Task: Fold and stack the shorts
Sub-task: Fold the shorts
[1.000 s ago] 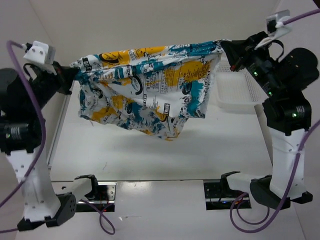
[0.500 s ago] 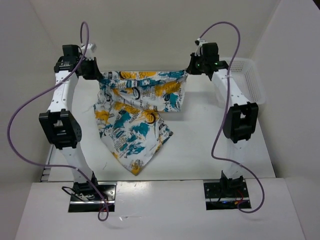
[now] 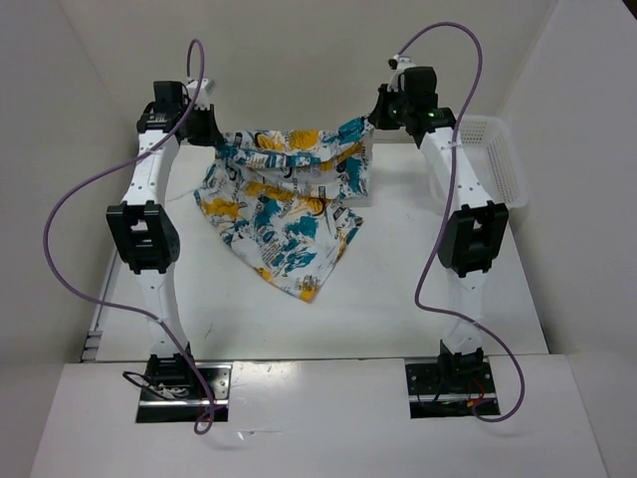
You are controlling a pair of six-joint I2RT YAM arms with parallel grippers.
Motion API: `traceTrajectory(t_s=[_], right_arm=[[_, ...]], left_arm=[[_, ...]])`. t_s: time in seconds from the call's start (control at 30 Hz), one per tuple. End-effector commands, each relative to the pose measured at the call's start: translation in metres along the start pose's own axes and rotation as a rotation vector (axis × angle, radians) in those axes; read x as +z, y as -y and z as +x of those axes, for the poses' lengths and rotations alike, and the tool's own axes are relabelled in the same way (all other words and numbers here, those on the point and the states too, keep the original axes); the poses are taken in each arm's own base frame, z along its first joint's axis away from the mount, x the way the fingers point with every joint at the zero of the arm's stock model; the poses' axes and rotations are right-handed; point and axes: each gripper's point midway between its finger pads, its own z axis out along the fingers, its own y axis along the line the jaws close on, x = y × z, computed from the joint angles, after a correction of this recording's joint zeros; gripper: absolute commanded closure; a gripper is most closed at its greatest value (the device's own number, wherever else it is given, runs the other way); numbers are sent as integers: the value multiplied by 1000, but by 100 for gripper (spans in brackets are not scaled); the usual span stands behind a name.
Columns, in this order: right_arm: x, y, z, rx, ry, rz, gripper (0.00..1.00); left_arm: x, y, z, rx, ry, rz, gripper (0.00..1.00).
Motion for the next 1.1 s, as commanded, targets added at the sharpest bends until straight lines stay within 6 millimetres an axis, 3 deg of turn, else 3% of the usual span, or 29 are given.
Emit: traceTrajectory(t_s=[0.0, 0.03, 0.1, 0.13, 0.17, 0.2, 0.23, 0.27, 0.3, 0.4, 0.43, 0.5, 0.57, 0.67, 0.73, 0.93, 1.03, 1.07], right_arm=[[-26, -34, -2, -35, -20, -103, 100], [-26, -35, 24, -29, -84, -127, 100], [-49, -62, 39, -71, -118, -186, 100], [-51, -63, 79, -80, -210, -199, 100], [-57, -69, 92, -81, -236, -209, 100], [-72, -88, 96, -95, -241, -245, 100], [-77, -91, 129, -88, -314, -269, 100], [-82, -97, 141, -100, -335, -290, 100], [-93, -109, 160, -122, -370, -314, 100], [-109, -122, 192, -170, -418, -343, 100], [-112, -120, 198, -167, -430, -341, 100], [-118, -126, 221, -167, -481, -362, 100], [-127, -143, 229, -188, -491, -403, 100], [-145, -164, 224, -215, -474, -481, 100], [-157, -177, 216, -225, -441, -533, 100], [-182, -216, 210, -240, -414, -666, 100], [-193, -228, 195, -278, -360, -699, 100], [-201, -241, 194, -314, -340, -729, 100]], left_arm=[[-34, 13, -27, 27, 62, 21, 97], [-43, 11, -17, 7, 36, 13, 97], [-55, 4, 7, -43, -26, 9, 96], [-67, 5, 13, -56, -39, 4, 94], [-63, 6, 42, -93, -112, 10, 93], [-68, 2, 59, -121, -153, -5, 91], [-76, 4, 63, -122, -160, -20, 90], [-80, 3, 76, -135, -192, -36, 90], [-79, 3, 103, -160, -251, -46, 89], [-97, 7, 119, -163, -274, -83, 88], [-97, 7, 143, -182, -328, -98, 84], [-101, 5, 162, -193, -371, -121, 84], [-104, -6, 181, -210, -397, -166, 84], [-115, -20, 173, -240, -351, -177, 84], [-122, -32, 155, -255, -290, -178, 84], [-129, -28, 115, -231, -178, -118, 83], [-127, -40, 96, -216, -115, -117, 81], [-127, -44, 92, -217, -100, -114, 81]])
